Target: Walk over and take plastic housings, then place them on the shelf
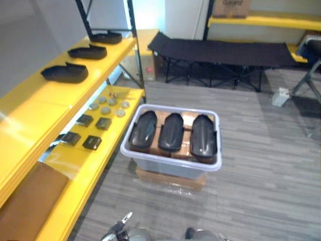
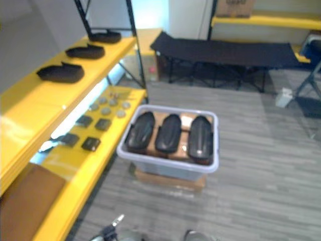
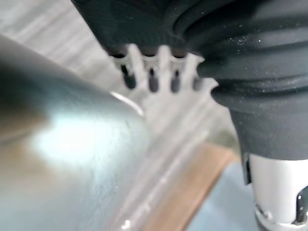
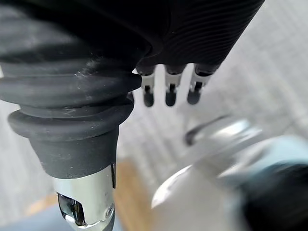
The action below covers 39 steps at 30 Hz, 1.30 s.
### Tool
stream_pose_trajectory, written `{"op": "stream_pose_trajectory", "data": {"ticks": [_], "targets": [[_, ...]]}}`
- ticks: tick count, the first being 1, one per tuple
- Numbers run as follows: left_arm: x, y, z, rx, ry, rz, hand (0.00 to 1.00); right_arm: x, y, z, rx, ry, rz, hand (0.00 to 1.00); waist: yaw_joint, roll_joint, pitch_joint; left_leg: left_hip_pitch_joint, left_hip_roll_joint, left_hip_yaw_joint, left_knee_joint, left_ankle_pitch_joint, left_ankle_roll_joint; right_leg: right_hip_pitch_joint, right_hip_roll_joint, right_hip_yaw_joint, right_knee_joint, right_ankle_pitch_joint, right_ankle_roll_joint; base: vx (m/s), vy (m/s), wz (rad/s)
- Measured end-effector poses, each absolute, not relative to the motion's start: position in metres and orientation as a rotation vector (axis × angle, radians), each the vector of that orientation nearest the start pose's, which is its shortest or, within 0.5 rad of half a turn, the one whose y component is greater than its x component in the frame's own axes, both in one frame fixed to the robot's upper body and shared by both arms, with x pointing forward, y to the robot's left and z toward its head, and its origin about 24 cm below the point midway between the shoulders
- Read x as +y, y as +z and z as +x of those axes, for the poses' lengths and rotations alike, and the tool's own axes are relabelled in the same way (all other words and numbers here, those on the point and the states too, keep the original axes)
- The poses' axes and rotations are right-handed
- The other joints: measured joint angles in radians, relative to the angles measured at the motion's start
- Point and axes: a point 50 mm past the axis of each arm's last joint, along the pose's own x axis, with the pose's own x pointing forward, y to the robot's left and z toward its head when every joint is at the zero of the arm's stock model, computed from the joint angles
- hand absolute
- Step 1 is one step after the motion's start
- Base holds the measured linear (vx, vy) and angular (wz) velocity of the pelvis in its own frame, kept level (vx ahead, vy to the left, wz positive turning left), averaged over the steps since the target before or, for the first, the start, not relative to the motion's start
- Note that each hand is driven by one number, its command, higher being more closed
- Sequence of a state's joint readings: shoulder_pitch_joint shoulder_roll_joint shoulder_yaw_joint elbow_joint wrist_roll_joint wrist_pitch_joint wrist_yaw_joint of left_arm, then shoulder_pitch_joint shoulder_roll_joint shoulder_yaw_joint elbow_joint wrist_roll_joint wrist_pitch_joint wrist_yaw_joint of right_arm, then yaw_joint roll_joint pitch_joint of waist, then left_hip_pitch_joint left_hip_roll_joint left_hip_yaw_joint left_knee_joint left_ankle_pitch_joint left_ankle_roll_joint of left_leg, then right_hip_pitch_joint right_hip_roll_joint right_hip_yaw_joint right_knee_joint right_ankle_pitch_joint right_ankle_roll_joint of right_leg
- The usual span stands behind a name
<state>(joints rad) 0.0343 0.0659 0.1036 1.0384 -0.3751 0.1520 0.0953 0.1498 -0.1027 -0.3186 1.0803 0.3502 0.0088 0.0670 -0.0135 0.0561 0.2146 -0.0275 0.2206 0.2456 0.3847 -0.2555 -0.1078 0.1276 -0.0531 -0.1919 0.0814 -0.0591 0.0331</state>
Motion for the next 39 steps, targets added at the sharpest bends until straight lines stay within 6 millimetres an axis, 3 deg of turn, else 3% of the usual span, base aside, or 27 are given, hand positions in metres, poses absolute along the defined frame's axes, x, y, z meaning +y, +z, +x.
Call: {"op": "stream_pose_trajectory", "data": {"ticks": [2,5,8,11,13,14,15,16,17,19,21,23,25,27,29,30,31,32,34,36,39], "targets": [[0.186,-0.163,0.105,1.193,0.379,-0.294,0.0,-0.229,-0.162,0.057,1.068,-0.49,0.348,0.0,-0.001,-0.002,0.001,0.009,-0.027,0.019,-0.153,0.161,0.002,0.0,-0.03,-0.006,-0.01,-0.006,0.036,0.12,0.123,0.13],[0.193,-0.16,0.113,1.183,0.29,-0.165,0.0,-0.212,-0.161,0.07,1.009,-0.331,0.259,0.0,-0.005,-0.06,-0.008,0.045,-0.125,0.025,-0.284,0.21,0.033,-0.004,-0.105,-0.026,-0.034,-0.002,0.076,0.15,0.192,0.22],[0.194,-0.157,0.118,1.173,0.218,-0.083,0.0,-0.2,-0.152,0.091,0.908,-0.148,0.193,0.0,-0.002,-0.089,-0.014,0.065,-0.174,0.029,-0.349,0.227,0.053,-0.003,-0.139,-0.029,-0.042,0.005,0.101,0.15,0.131,0.08],[0.191,-0.156,0.122,1.165,0.169,-0.033,0.0,-0.155,-0.124,0.138,0.699,0.313,0.131,0.0,-0.001,-0.095,-0.018,0.094,-0.206,0.036,-0.385,0.23,0.057,0.007,-0.162,-0.03,-0.044,0.01,0.122,0.16,0.105,-0.02],[0.192,-0.156,0.121,1.181,0.147,-0.002,0.0,-0.102,-0.093,0.165,0.504,0.693,0.057,0.0,0.006,-0.105,-0.026,0.106,-0.208,0.032,-0.396,0.23,0.058,0.016,-0.162,-0.039,-0.045,0.012,0.123,0.13,0.04,0.05],[0.192,-0.156,0.121,1.184,0.138,0.012,0.0,-0.09,-0.083,0.173,0.442,0.753,0.047,0.0,0.009,-0.108,-0.027,0.106,-0.207,0.03,-0.397,0.23,0.058,0.017,-0.161,-0.045,-0.044,0.012,0.124,0.11,-0.004,0.11],[0.191,-0.155,0.123,1.175,0.119,0.043,0.0,-0.069,-0.055,0.188,0.293,0.811,0.056,0.0,0.022,-0.112,-0.03,0.108,-0.202,0.026,-0.4,0.23,0.058,0.017,-0.157,-0.055,-0.04,0.016,0.125,0.07,-0.011,0.08],[0.191,-0.155,0.123,1.171,0.119,0.044,0.0,-0.065,-0.042,0.195,0.229,0.805,0.065,0.0,0.027,-0.113,-0.03,0.111,-0.2,0.025,-0.403,0.23,0.057,0.019,-0.153,-0.054,-0.039,0.02,0.121,0.07,-0.009,0.06],[0.191,-0.155,0.123,1.167,0.122,0.046,0.0,-0.064,-0.016,0.213,0.104,0.751,0.089,0.0,0.031,-0.113,-0.031,0.121,-0.193,0.026,-0.411,0.23,0.057,0.025,-0.145,-0.053,-0.039,0.032,0.116,0.04,0.005,-0.01],[0.192,-0.155,0.123,1.147,0.133,0.052,0.0,-0.085,0.034,0.251,-0.109,0.504,0.157,0.0,0.032,-0.114,-0.032,0.136,-0.182,0.031,-0.414,0.23,0.058,0.031,-0.135,-0.051,-0.039,0.056,0.11,0.02,0.021,-0.08],[0.194,-0.155,0.122,1.13,0.155,0.06,0.0,-0.113,0.065,0.276,-0.225,0.294,0.213,0.0,0.032,-0.117,-0.033,0.141,-0.182,0.037,-0.413,0.23,0.058,0.03,-0.134,-0.05,-0.039,0.066,0.111,-0.03,0.033,-0.12],[0.196,-0.154,0.12,1.105,0.191,0.068,0.0,-0.163,0.092,0.297,-0.311,-0.013,0.284,0.0,0.032,-0.118,-0.034,0.145,-0.185,0.039,-0.413,0.231,0.058,0.031,-0.137,-0.051,-0.04,0.075,0.109,-0.05,0.044,-0.07],[0.198,-0.152,0.118,1.076,0.225,0.071,0.0,-0.196,0.092,0.301,-0.283,-0.193,0.275,0.0,0.033,-0.118,-0.034,0.146,-0.186,0.038,-0.413,0.231,0.058,0.032,-0.137,-0.053,-0.041,0.075,0.108,-0.05,0.018,-0.03],[0.199,-0.151,0.117,1.054,0.257,0.068,0.0,-0.226,0.078,0.302,-0.175,-0.344,0.237,0.0,0.035,-0.111,-0.029,0.144,-0.187,0.035,-0.412,0.233,0.061,0.032,-0.137,-0.055,-0.041,0.075,0.108,-0.06,0.003,0.0],[0.2,-0.149,0.119,1.011,0.278,0.056,0.0,-0.269,0.062,0.299,-0.049,-0.529,0.193,0.0,0.032,-0.088,-0.009,0.084,-0.186,0.011,-0.357,0.224,0.069,0.01,-0.143,-0.068,-0.035,0.075,0.108,-0.1,0.004,0.21],[0.201,-0.148,0.121,0.997,0.282,0.053,0.0,-0.28,0.062,0.299,-0.034,-0.568,0.179,0.0,0.028,-0.077,0.005,0.043,-0.18,0.0,-0.311,0.205,0.076,-0.002,-0.143,-0.082,-0.031,0.074,0.107,-0.17,0.009,0.45],[0.204,-0.144,0.128,0.956,0.298,0.039,0.0,-0.304,0.072,0.302,-0.03,-0.634,0.144,0.0,0.024,-0.05,0.052,-0.05,-0.161,-0.028,-0.187,0.163,0.077,-0.036,-0.139,-0.102,-0.009,0.063,0.096,-0.26,0.016,0.37],[0.205,-0.141,0.132,0.936,0.308,0.034,0.0,-0.315,0.081,0.305,-0.041,-0.662,0.124,0.0,0.023,-0.034,0.082,-0.099,-0.148,-0.039,-0.122,0.142,0.078,-0.058,-0.134,-0.11,0.009,0.05,0.098,-0.38,0.034,0.27],[0.209,-0.14,0.134,0.927,0.323,0.028,0.0,-0.354,0.13,0.316,-0.128,-0.744,0.097,0.0,0.022,0.041,0.21,-0.252,-0.101,-0.074,0.052,0.087,0.083,-0.174,-0.118,-0.112,0.131,-0.014,0.093,-0.4,0.063,0.1],[0.209,-0.147,0.119,0.984,0.334,0.022,0.0,-0.373,0.151,0.313,-0.168,-0.794,0.067,0.0,0.032,0.045,0.253,-0.343,-0.102,-0.083,0.098,0.088,0.085,-0.301,-0.144,-0.105,0.263,-0.062,0.086,-0.27,0.037,0.13],[0.209,-0.151,0.11,1.018,0.36,-0.013,0.0,-0.378,0.162,0.31,-0.214,-0.836,0.103,0.0,0.044,0.023,0.267,-0.45,-0.1,-0.093,0.197,0.071,0.097,-0.433,-0.176,-0.096,0.436,-0.128,0.082,-0.18,0.029,0.1]]}}
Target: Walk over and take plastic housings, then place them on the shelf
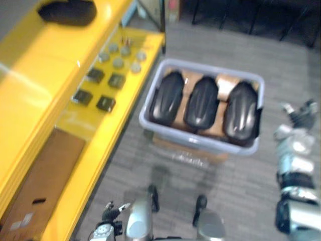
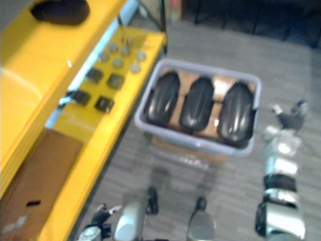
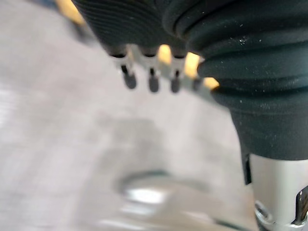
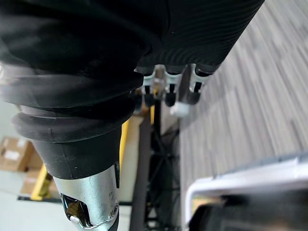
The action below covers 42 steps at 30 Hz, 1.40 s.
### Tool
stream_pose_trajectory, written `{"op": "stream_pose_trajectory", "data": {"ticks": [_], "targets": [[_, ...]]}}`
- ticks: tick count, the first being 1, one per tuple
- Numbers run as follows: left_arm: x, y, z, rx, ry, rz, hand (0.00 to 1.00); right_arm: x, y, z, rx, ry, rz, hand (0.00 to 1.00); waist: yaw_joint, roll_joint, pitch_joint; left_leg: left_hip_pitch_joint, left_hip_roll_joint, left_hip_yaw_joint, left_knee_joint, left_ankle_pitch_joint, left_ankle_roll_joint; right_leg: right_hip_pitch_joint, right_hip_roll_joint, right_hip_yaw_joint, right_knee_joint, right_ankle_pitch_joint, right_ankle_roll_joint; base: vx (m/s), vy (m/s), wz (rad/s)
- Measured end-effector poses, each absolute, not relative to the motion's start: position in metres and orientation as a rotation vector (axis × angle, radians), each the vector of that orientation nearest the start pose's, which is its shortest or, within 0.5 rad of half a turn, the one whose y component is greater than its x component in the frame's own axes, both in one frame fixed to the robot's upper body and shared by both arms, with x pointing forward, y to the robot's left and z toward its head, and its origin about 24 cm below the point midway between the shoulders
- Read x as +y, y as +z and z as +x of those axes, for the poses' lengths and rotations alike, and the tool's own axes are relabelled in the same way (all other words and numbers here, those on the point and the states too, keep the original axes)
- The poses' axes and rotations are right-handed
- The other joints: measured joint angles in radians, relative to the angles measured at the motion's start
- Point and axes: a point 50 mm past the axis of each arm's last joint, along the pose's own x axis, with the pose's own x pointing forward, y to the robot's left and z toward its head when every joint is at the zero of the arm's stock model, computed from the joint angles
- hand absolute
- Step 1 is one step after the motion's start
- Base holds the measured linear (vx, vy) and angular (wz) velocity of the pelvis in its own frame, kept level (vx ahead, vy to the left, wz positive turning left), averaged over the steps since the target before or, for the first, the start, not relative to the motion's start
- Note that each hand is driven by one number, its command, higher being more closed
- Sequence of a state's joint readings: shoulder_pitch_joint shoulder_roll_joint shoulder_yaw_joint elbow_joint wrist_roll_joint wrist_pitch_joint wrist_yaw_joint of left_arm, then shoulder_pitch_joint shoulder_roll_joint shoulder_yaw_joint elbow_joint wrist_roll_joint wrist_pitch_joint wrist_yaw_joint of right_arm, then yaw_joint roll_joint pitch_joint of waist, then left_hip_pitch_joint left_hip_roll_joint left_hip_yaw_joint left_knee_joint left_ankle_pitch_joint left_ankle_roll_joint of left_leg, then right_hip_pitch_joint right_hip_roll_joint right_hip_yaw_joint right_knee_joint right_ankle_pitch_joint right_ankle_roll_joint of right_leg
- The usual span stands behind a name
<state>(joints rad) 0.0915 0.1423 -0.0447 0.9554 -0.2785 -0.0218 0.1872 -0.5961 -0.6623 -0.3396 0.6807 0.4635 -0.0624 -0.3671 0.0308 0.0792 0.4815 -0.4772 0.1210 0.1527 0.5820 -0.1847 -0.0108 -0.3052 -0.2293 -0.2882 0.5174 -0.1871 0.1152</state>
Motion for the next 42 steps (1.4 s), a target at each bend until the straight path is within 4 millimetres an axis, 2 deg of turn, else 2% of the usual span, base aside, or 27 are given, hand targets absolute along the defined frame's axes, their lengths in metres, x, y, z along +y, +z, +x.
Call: {"op": "stream_pose_trajectory", "data": {"ticks": [1,5,9,12,16,20,28,33,35,42], "targets": [[0.208,-0.149,0.115,1.004,0.364,-0.026,0.0,-0.379,0.17,0.31,-0.239,-0.857,0.105,0.0,0.016,-0.013,0.008,-0.065,0.007,-0.004,0.078,-0.02,0.008,-0.075,-0.014,0.017,0.102,-0.036,-0.003,-0.14,0.056,0.07],[0.206,-0.143,0.132,0.944,0.4,-0.115,0.0,-0.372,0.198,0.31,-0.354,-0.88,0.118,0.0,0.021,-0.018,0.012,-0.177,0.005,-0.005,0.189,-0.052,0.021,-0.205,-0.051,0.043,0.254,-0.092,-0.006,-0.1,0.049,0.03],[0.205,-0.139,0.142,0.9,0.39,-0.172,0.0,-0.378,0.205,0.305,-0.376,-0.942,0.112,0.0,0.019,-0.016,0.026,-0.221,-0.003,-0.007,0.216,-0.058,0.027,-0.255,-0.073,0.049,0.3,-0.104,-0.006,-0.08,0.034,0.05],[0.204,-0.137,0.145,0.879,0.37,-0.191,0.0,-0.387,0.221,0.299,-0.417,-0.992,0.097,0.0,0.019,-0.013,0.028,-0.259,-0.01,0.001,0.215,-0.052,0.033,-0.301,-0.087,0.054,0.317,-0.104,-0.006,-0.07,0.01,0.04],[0.201,-0.136,0.147,0.865,0.36,-0.243,0.0,-0.387,0.244,0.303,-0.433,-0.986,0.103,0.0,0.023,-0.004,0.034,-0.265,-0.011,0.021,0.214,-0.044,0.036,-0.328,-0.096,0.073,0.327,-0.103,-0.005,-0.02,-0.001,-0.08],[0.199,-0.136,0.147,0.858,0.348,-0.285,0.0,-0.39,0.255,0.306,-0.404,-1.045,0.113,0.0,0.025,-0.002,0.035,-0.296,-0.012,0.023,0.212,-0.04,0.039,-0.363,-0.1,0.072,0.332,-0.102,-0.006,0.01,-0.001,0.01],[0.195,-0.137,0.146,0.858,0.352,-0.343,0.0,-0.392,0.266,0.316,-0.282,-1.054,0.089,0.0,0.039,0.004,0.034,-0.295,-0.036,0.046,0.166,-0.024,0.038,-0.389,-0.125,0.082,0.327,-0.102,-0.006,0.04,-0.012,0.03],[0.19,-0.139,0.144,0.865,0.343,-0.367,0.0,-0.395,0.265,0.318,-0.22,-1.034,0.03,0.0,0.044,0.037,0.036,-0.295,-0.047,0.049,0.159,-0.022,0.039,-0.392,-0.139,0.078,0.329,-0.102,-0.006,0.02,0.007,0.03],[0.188,-0.139,0.144,0.864,0.311,-0.365,0.0,-0.395,0.26,0.32,-0.164,-1.014,-0.006,0.0,0.049,0.048,0.036,-0.296,-0.048,0.048,0.158,-0.021,0.04,-0.392,-0.14,0.076,0.33,-0.102,-0.006,0.0,0.0,0.0],[0.187,-0.139,0.144,0.866,0.291,-0.363,0.0,-0.403,0.243,0.322,-0.019,-0.986,-0.055,0.0,0.051,0.055,0.033,-0.328,-0.061,0.031,0.153,-0.008,0.045,-0.412,-0.15,0.062,0.336,-0.102,-0.006,-0.01,-0.001,0.09]]}}
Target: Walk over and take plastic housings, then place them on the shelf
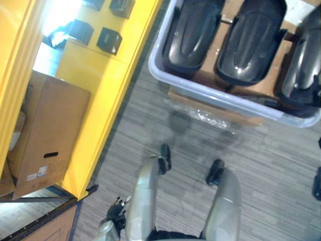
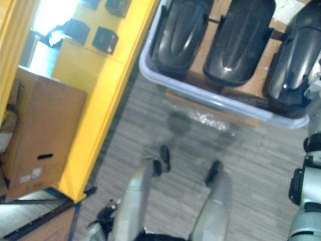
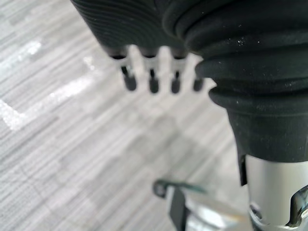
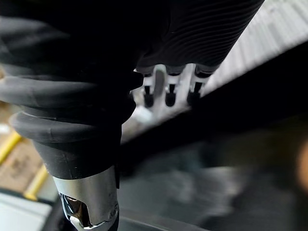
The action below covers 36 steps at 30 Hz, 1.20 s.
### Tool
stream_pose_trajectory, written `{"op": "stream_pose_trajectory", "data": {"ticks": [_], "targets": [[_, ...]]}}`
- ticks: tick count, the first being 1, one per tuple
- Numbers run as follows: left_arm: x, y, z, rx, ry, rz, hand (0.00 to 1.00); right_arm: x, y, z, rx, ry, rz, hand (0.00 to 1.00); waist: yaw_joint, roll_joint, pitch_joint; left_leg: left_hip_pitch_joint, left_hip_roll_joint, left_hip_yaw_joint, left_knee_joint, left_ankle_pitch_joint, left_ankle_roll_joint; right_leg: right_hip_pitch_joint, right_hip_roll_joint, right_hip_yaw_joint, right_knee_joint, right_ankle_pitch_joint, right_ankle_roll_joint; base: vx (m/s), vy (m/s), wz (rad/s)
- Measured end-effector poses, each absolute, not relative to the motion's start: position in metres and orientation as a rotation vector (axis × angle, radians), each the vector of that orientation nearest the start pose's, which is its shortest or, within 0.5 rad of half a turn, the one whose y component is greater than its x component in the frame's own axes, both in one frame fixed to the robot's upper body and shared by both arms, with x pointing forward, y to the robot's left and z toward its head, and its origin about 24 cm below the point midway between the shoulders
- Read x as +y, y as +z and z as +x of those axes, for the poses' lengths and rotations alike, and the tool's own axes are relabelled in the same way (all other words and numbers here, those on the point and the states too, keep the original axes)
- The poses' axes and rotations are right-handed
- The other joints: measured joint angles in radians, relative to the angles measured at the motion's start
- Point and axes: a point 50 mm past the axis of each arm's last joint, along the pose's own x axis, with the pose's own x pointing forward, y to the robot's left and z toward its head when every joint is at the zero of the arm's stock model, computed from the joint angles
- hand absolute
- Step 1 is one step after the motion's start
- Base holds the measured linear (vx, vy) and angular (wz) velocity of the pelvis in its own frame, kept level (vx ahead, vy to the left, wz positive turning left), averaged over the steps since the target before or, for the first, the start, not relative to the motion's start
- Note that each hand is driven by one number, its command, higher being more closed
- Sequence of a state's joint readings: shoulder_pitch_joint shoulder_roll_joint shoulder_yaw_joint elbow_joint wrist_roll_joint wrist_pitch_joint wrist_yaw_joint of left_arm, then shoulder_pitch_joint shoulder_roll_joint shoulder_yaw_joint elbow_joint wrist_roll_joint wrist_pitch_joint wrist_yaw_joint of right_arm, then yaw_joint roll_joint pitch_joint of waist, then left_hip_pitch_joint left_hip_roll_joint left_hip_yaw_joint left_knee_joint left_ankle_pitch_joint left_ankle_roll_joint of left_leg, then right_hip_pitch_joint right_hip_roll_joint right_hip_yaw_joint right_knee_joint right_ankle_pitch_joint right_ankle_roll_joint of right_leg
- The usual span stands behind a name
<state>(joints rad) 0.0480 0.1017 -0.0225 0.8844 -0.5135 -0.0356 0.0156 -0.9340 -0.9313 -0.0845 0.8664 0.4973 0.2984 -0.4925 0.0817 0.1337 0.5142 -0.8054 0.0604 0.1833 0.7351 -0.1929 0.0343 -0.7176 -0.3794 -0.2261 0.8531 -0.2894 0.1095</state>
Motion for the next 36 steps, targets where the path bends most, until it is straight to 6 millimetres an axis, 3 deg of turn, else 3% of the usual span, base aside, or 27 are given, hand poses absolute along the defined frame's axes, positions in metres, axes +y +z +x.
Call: {"op": "stream_pose_trajectory", "data": {"ticks": [4,5,17,27,33,36], "targets": [[0.187,-0.139,0.144,0.863,0.305,-0.391,0.0,-0.407,0.238,0.32,0.026,-0.975,-0.081,0.0,0.013,0.007,0.001,-0.013,-0.002,-0.01,0.008,0.002,0.002,-0.002,-0.003,-0.013,0.002,0.0,0.0,-0.01,0.014,0.07],[0.187,-0.139,0.144,0.863,0.305,-0.392,0.0,-0.408,0.238,0.32,0.029,-0.975,-0.081,1.0,0.016,0.007,0.001,-0.015,-0.002,-0.01,0.008,0.002,0.002,-0.003,-0.003,-0.014,0.002,0.0,0.0,-0.01,0.009,0.03],[0.186,-0.139,0.143,0.862,0.303,-0.394,0.0,-0.423,0.247,0.307,0.082,-1.026,-0.267,1.0,0.019,0.019,-0.007,-0.033,-0.003,-0.011,0.009,0.006,0.003,-0.024,-0.004,-0.013,0.009,0.0,0.0,0.0,0.0,0.0],[0.183,-0.135,0.148,0.821,0.285,-0.397,0.0,-0.425,0.234,0.306,0.127,-1.033,-0.364,1.0,0.025,0.042,-0.023,0.006,-0.002,-0.019,0.007,0.008,0.002,0.027,-0.002,-0.024,0.002,0.0,0.0,0.0,0.0,0.0],[0.18,-0.12,0.169,0.693,0.332,-0.484,0.0,-0.4,0.226,0.319,0.012,-1.011,-0.446,1.0,0.017,0.049,-0.03,0.071,0.013,-0.027,-0.005,0.008,0.001,0.11,0.017,-0.047,-0.034,0.007,0.0,-0.01,-0.003,-0.02],[0.179,-0.108,0.184,0.632,0.403,-0.505,0.0,-0.378,0.229,0.322,-0.145,-1.008,-0.419,1.0,0.013,0.025,-0.042,0.127,0.013,-0.022,-0.028,0.01,-0.002,0.159,0.018,-0.048,-0.049,0.007,0.0,-0.01,-0.015,-0.02]]}}
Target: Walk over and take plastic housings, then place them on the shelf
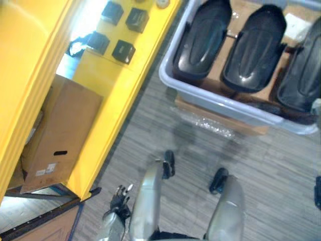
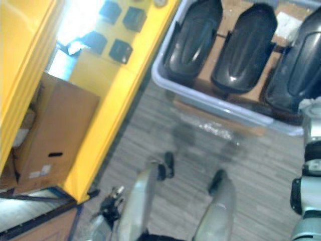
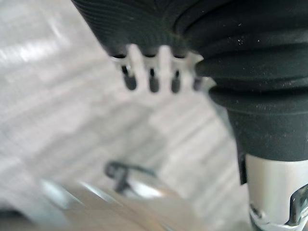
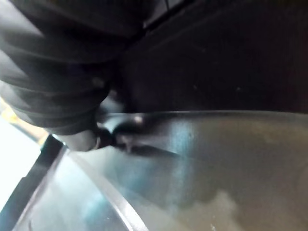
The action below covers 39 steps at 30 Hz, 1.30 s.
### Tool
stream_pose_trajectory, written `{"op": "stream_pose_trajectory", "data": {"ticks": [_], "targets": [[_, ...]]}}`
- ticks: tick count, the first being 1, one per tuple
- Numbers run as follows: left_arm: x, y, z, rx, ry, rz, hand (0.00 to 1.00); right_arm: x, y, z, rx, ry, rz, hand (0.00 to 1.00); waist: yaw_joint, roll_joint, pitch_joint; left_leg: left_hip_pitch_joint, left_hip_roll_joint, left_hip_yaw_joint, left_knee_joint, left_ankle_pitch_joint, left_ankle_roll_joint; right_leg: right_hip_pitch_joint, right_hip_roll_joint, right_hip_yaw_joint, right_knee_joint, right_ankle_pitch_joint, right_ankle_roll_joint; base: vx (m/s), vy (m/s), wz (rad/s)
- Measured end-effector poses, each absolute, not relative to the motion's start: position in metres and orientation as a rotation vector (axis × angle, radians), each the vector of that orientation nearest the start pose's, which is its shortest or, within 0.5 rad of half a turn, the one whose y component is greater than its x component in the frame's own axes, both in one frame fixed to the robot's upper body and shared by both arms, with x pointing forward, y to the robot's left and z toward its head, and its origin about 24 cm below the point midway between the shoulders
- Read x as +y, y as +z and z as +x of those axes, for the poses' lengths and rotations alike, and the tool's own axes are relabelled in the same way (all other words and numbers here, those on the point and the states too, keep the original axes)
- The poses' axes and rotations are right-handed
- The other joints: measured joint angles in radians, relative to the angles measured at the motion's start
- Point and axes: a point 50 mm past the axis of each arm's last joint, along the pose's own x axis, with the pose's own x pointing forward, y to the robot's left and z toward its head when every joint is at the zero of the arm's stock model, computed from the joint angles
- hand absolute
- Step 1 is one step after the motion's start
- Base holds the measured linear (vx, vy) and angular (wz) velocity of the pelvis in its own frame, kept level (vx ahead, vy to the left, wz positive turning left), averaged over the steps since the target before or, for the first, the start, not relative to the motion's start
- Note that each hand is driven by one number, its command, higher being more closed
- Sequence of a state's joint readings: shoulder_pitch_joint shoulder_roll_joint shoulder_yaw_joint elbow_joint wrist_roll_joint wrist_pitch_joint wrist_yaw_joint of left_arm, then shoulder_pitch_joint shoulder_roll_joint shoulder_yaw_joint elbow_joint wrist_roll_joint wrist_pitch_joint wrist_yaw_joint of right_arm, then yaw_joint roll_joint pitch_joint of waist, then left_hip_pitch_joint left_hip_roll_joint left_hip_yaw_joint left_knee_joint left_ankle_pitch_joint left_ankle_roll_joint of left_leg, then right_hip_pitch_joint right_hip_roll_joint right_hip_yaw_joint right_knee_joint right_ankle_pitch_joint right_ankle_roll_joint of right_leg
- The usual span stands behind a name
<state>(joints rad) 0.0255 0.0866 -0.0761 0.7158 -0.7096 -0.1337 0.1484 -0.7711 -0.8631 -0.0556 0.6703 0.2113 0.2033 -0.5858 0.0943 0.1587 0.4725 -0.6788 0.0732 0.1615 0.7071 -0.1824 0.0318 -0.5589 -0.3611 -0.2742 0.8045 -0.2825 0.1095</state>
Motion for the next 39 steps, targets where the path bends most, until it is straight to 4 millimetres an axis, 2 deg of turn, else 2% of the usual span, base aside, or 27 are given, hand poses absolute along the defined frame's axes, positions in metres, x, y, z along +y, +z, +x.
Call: {"op": "stream_pose_trajectory", "data": {"ticks": [2,3,5,6,7,8,10,11,13,14,15,18,20,21,24,25,26,29,32,35,39], "targets": [[0.186,-0.089,0.199,0.532,0.461,-0.514,0.0,-0.357,0.225,0.319,-0.259,-1.009,-0.396,1.0,-0.004,-0.032,-0.014,0.048,0.005,0.001,-0.018,0.001,-0.003,0.051,0.008,-0.008,-0.019,-0.002,-0.002,0.01,-0.046,0.01],[0.188,-0.083,0.204,0.498,0.475,-0.518,0.0,-0.353,0.223,0.317,-0.283,-1.017,-0.395,1.0,-0.005,-0.042,-0.018,0.059,0.005,-0.001,-0.024,0.003,-0.005,0.065,0.01,-0.011,-0.026,-0.002,-0.003,0.03,-0.048,0.08],[0.199,-0.051,0.222,0.333,0.519,-0.538,0.0,-0.339,0.213,0.302,-0.364,-1.066,-0.371,1.0,-0.01,-0.075,-0.024,0.116,0.005,-0.013,-0.051,0.001,-0.015,0.14,0.016,-0.039,-0.064,-0.002,-0.003,0.03,-0.031,0.12],[0.203,-0.043,0.225,0.294,0.53,-0.546,0.0,-0.336,0.209,0.298,-0.376,-1.082,-0.371,1.0,-0.013,-0.084,-0.023,0.132,0.005,-0.014,-0.057,-0.001,-0.017,0.162,0.018,-0.045,-0.074,-0.001,-0.002,0.04,-0.018,0.13],[0.211,-0.026,0.229,0.22,0.558,-0.547,0.0,-0.329,0.201,0.29,-0.4,-1.112,-0.372,1.0,-0.02,-0.1,-0.026,0.167,0.004,-0.018,-0.076,-0.001,-0.021,0.207,0.025,-0.056,-0.106,0.001,0.001,0.04,-0.009,0.05],[0.215,-0.018,0.229,0.184,0.571,-0.537,0.0,-0.326,0.198,0.286,-0.412,-1.125,-0.374,1.0,-0.024,-0.108,-0.028,0.184,0.005,-0.019,-0.086,0.0,-0.021,0.227,0.031,-0.058,-0.125,0.006,0.002,0.08,0.0,-0.01],[0.23,0.012,0.228,0.048,0.608,-0.483,0.0,-0.32,0.19,0.27,-0.474,-1.157,-0.39,1.0,-0.03,-0.128,-0.034,0.266,0.002,-0.012,-0.147,0.005,-0.027,0.317,0.051,-0.069,-0.217,0.035,0.006,0.09,0.027,-0.09],[0.233,0.019,0.227,0.022,0.616,-0.467,0.0,-0.318,0.187,0.266,-0.482,-1.159,-0.405,1.0,-0.033,-0.133,-0.046,0.282,-0.001,-0.009,-0.168,0.006,-0.032,0.335,0.054,-0.072,-0.244,0.043,0.008,0.1,0.031,-0.06],[0.243,0.041,0.222,-0.069,0.631,-0.401,0.0,-0.307,0.175,0.257,-0.509,-1.144,-0.458,1.0,-0.047,-0.16,-0.116,0.342,-0.018,-0.002,-0.276,0.038,-0.034,0.396,0.075,-0.081,-0.365,0.084,0.012,0.14,0.011,-0.02],[0.245,0.046,0.221,-0.088,0.628,-0.386,0.0,-0.305,0.173,0.255,-0.516,-1.136,-0.471,1.0,-0.047,-0.165,-0.129,0.363,-0.019,0.002,-0.298,0.044,-0.035,0.416,0.082,-0.081,-0.396,0.096,0.015,0.26,-0.007,-0.12],[0.244,0.06,0.221,-0.137,0.593,-0.33,0.0,-0.298,0.17,0.252,-0.544,-1.101,-0.517,1.0,-0.046,-0.17,-0.168,0.409,-0.019,0.012,-0.345,0.056,-0.032,0.475,0.102,-0.084,-0.48,0.139,0.029,0.18,-0.004,-0.17],[0.237,0.074,0.224,-0.18,0.515,-0.311,0.0,-0.285,0.171,0.256,-0.591,-1.013,-0.557,1.0,-0.052,-0.175,-0.219,0.447,-0.026,0.019,-0.386,0.064,-0.032,0.524,0.114,-0.085,-0.563,0.171,0.033,0.18,0.003,-0.09],[0.221,0.087,0.233,-0.218,0.383,-0.308,0.0,-0.27,0.173,0.26,-0.642,-0.907,-0.581,1.0,-0.051,-0.176,-0.235,0.5,-0.03,0.029,-0.424,0.066,-0.036,0.579,0.124,-0.083,-0.621,0.197,0.032,0.14,0.009,-0.07],[0.216,0.089,0.235,-0.22,0.354,-0.293,0.0,-0.266,0.174,0.261,-0.654,-0.878,-0.586,1.0,-0.05,-0.177,-0.238,0.513,-0.03,0.033,-0.434,0.067,-0.038,0.59,0.126,-0.082,-0.631,0.201,0.03,0.11,0.001,-0.16],[0.185,0.092,0.247,-0.186,0.15,-0.282,0.0,-0.242,0.176,0.268,-0.704,-0.747,-0.602,1.0,-0.052,-0.178,-0.268,0.556,-0.03,0.044,-0.489,0.08,-0.046,0.617,0.138,-0.079,-0.675,0.231,0.022,0.09,-0.005,-0.13],[0.169,0.093,0.253,-0.158,0.04,-0.293,0.0,-0.236,0.177,0.272,-0.71,-0.703,-0.602,1.0,-0.052,-0.178,-0.27,0.581,-0.031,0.046,-0.514,0.089,-0.048,0.633,0.141,-0.079,-0.683,0.242,0.017,0.03,0.007,-0.06],[0.154,0.092,0.255,-0.124,-0.063,-0.32,0.0,-0.229,0.176,0.274,-0.713,-0.664,-0.6,1.0,-0.053,-0.18,-0.287,0.595,-0.032,0.05,-0.54,0.099,-0.047,0.633,0.141,-0.078,-0.686,0.25,0.015,0.03,0.012,-0.08],[0.128,0.083,0.261,-0.003,-0.231,-0.416,0.0,-0.212,0.176,0.28,-0.724,-0.59,-0.576,1.0,-0.054,-0.179,-0.295,0.645,-0.035,0.065,-0.591,0.117,-0.047,0.653,0.143,-0.075,-0.693,0.267,0.008,0.03,0.025,-0.14],[0.12,0.073,0.263,0.082,-0.308,-0.457,0.0,-0.2,0.172,0.281,-0.729,-0.543,-0.549,1.0,-0.059,-0.184,-0.307,0.673,-0.045,0.066,-0.627,0.134,-0.044,0.664,0.138,-0.075,-0.694,0.267,0.008,-0.01,0.031,-0.01],[0.118,0.071,0.263,0.101,-0.34,-0.486,0.0,-0.192,0.167,0.283,-0.73,-0.513,-0.529,1.0,-0.059,-0.183,-0.31,0.684,-0.056,0.063,-0.665,0.16,-0.04,0.662,0.133,-0.076,-0.695,0.267,0.009,-0.04,0.037,0.06],[0.107,0.065,0.268,0.147,-0.393,-0.487,0.0,-0.171,0.155,0.286,-0.697,-0.432,-0.505,1.0,-0.056,-0.184,-0.318,0.71,-0.069,0.062,-0.744,0.216,-0.039,0.662,0.132,-0.077,-0.709,0.268,0.009,-0.09,0.03,0.02]]}}
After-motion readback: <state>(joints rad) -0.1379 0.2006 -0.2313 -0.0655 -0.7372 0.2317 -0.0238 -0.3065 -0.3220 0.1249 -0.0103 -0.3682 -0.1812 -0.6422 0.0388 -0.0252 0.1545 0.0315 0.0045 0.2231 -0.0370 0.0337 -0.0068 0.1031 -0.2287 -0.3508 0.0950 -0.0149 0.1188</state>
